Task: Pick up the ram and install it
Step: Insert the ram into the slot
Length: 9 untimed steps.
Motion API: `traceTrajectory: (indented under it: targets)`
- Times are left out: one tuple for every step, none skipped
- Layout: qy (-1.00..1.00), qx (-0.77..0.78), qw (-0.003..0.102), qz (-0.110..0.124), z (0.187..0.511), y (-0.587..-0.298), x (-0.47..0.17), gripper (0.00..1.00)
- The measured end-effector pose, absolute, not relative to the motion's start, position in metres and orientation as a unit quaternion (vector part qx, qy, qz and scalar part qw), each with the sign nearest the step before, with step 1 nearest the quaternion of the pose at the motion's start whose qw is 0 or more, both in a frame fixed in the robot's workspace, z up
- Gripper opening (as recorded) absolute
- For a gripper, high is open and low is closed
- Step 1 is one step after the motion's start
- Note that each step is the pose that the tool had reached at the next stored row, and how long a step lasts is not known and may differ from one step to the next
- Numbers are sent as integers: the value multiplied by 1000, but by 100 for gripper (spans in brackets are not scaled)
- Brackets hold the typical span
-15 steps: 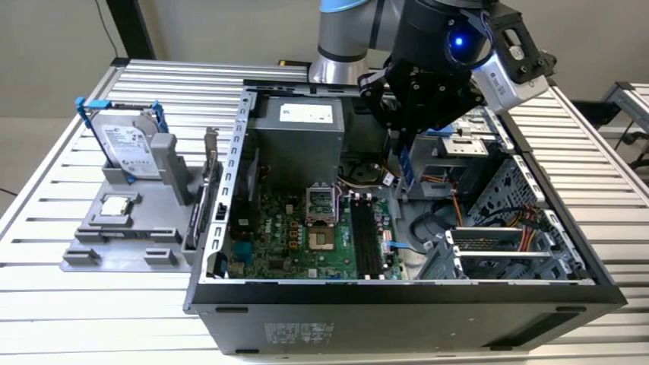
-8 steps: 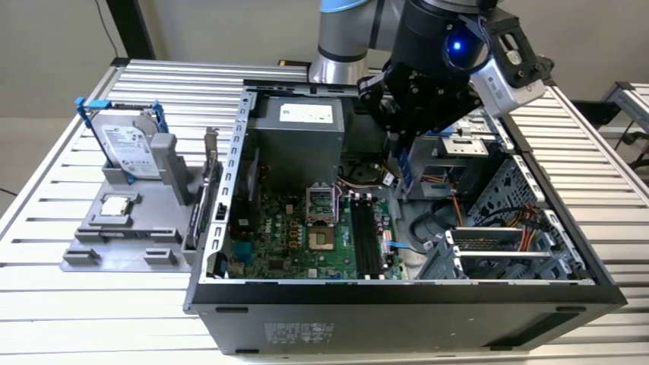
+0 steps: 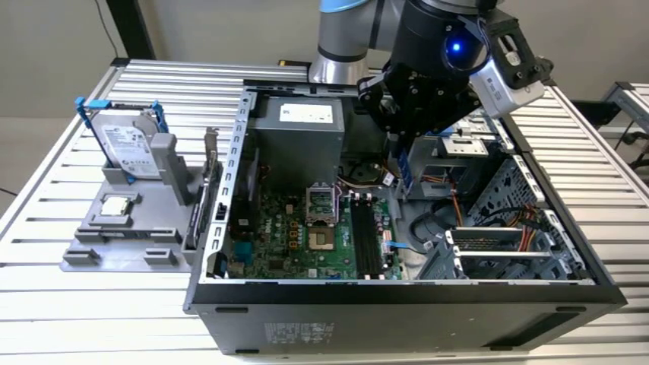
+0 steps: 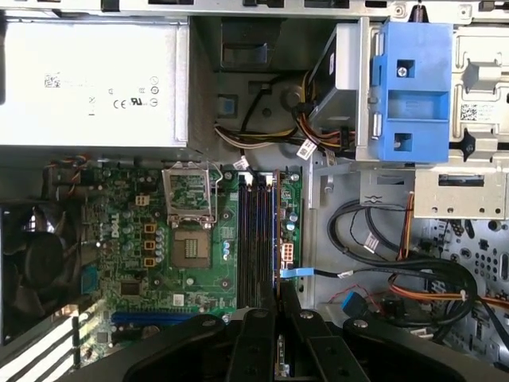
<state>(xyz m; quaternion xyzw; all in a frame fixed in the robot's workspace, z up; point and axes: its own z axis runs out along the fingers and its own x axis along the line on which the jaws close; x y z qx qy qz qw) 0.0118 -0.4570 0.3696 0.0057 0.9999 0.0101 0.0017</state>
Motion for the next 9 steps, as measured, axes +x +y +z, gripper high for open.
traceTrajectory:
  targets:
    - [1000, 6, 2, 10, 369, -457, 12, 0]
    - [1000, 6, 2, 10, 369, -457, 12, 0]
    - [1000, 6, 2, 10, 369, -457, 12, 0]
    - [1000, 6, 2, 10, 369, -457, 12, 0]
    - [1000, 6, 2, 10, 369, -457, 12, 0]
    - [1000, 6, 2, 10, 369, -457, 12, 0]
    - [1000, 6, 2, 10, 369, -457, 12, 0]
    - [1000, 6, 2, 10, 369, -457, 12, 0]
    - [1000, 6, 2, 10, 368, -457, 12, 0]
